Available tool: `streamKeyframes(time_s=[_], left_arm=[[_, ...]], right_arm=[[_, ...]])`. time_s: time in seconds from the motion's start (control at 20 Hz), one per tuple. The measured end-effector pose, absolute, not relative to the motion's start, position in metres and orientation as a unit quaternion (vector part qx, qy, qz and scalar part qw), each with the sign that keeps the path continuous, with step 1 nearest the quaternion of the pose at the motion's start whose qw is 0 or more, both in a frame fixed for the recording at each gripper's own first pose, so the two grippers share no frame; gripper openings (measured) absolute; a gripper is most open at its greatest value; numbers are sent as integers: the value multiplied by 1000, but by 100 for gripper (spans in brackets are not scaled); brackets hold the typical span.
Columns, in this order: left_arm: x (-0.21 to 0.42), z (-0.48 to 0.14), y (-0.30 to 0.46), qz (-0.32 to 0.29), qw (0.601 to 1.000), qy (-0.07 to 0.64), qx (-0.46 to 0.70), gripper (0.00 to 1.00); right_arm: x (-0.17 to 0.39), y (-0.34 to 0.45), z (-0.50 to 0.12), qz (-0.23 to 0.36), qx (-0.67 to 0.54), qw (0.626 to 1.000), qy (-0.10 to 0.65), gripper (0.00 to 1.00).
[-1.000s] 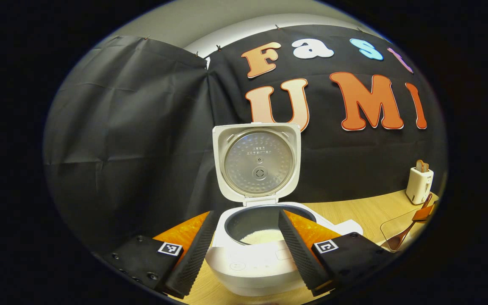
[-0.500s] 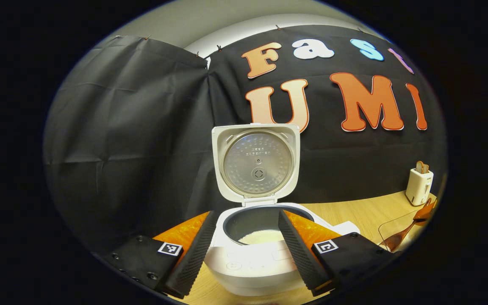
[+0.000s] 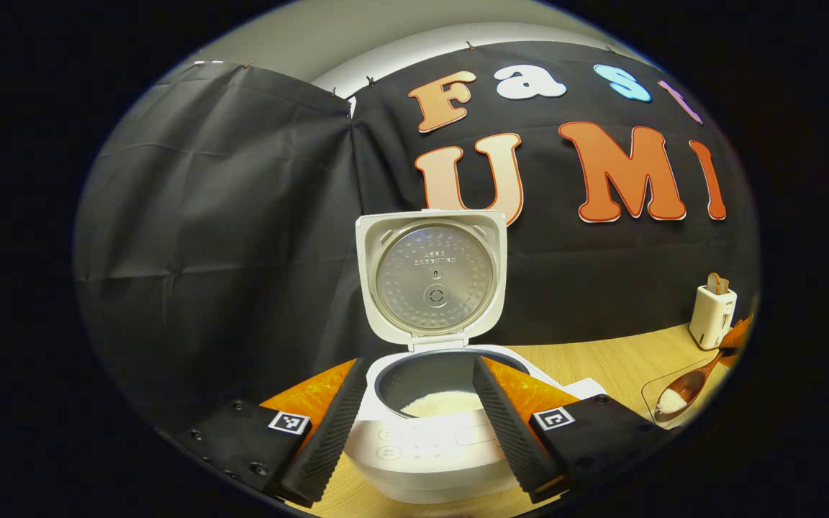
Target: Close the left gripper, press the button to open the rice cooker; take a wooden spoon from the chopstick holder with the right hand, scoop a spoonful of rice and pour it into the rice cooker, then put the wooden spoon back into the chopstick holder.
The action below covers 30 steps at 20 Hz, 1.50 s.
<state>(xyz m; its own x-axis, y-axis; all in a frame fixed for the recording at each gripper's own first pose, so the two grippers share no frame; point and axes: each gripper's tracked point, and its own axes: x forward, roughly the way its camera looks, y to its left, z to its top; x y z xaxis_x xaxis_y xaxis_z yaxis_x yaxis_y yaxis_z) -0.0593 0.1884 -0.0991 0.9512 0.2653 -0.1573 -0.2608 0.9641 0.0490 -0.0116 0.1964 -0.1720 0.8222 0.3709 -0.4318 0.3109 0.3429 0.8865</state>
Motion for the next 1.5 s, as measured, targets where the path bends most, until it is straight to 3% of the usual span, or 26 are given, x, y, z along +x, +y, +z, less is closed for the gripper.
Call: streamKeyframes(time_s=[0.45, 1.05, 1.5], left_arm=[[-60, -99, 195, 140, 987, 82, 20, 97], [-68, -98, 205, 141, 987, 76, -2, 96], [-83, -94, 236, 172, 983, 65, -18, 96]], right_arm=[[8, 172, -146, 8, 660, 703, 266, 6], [34, 237, -107, 77, 738, 600, 298, 6], [58, 312, -77, 125, 735, 586, 318, 6]])
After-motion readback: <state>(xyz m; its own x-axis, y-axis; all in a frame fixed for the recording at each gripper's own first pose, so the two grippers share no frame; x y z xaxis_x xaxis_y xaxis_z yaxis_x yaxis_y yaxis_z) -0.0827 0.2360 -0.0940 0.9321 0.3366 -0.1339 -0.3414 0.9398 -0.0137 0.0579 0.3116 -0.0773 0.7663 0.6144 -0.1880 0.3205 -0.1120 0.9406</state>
